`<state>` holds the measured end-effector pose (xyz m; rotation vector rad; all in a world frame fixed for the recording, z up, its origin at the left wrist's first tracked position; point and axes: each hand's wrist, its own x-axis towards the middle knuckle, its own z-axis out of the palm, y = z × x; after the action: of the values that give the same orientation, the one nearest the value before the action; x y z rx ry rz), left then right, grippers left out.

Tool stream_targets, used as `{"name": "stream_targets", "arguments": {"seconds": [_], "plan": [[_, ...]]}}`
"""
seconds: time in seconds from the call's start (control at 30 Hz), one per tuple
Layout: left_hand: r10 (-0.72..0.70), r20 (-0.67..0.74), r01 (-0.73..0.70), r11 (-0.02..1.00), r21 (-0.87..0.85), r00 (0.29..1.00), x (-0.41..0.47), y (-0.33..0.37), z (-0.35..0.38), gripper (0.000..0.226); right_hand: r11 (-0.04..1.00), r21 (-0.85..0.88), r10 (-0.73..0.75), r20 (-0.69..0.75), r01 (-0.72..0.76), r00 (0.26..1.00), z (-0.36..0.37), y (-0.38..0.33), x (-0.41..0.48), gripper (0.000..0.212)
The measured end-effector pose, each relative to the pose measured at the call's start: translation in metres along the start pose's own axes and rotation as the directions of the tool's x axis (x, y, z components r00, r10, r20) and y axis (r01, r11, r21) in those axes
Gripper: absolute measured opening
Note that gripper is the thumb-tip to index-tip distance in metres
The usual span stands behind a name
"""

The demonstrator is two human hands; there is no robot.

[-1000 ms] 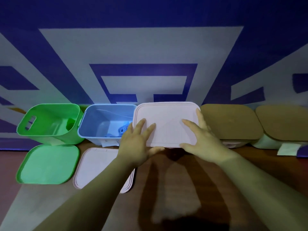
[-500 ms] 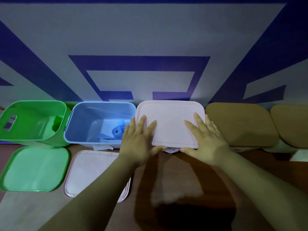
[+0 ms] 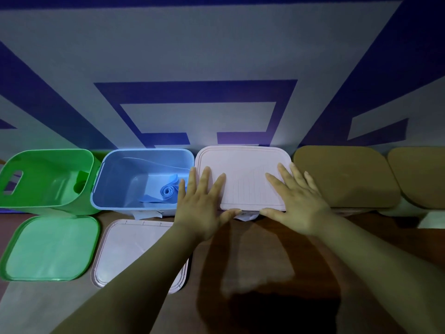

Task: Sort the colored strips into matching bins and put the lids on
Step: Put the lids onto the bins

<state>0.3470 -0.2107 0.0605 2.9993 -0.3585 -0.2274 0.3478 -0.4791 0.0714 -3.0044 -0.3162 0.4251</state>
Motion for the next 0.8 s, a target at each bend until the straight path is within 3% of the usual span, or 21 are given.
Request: {"name": "stream_targets", "arguments": {"seconds": [0.17, 0.37, 0.8], "plan": [[-0.022, -0.013, 0.02, 0.989, -0.144, 1.0, 0.003, -0.005, -0.003, 0.085, 1.0, -0.016, 0.001, -0.006, -0.001, 1.0, -0.001, 0.0, -0.001, 0.094], [-0.011, -0.052, 0.006, 0.996, -0.092, 0.999, 0.004, -0.018, 0.002, 0.09, 1.0, -0.012, 0.001, 0.024, -0.001, 1.0, -0.005, -0.004, -0.001, 0.087], [-0.087, 0.005, 0.088, 0.993, -0.082, 0.996, 0.011, -0.018, -0.01, 0.105, 1.0, 0.011, -0.021, 0.0, 0.021, 1.0, -0.007, -0.006, 0.0, 0.083]]}}
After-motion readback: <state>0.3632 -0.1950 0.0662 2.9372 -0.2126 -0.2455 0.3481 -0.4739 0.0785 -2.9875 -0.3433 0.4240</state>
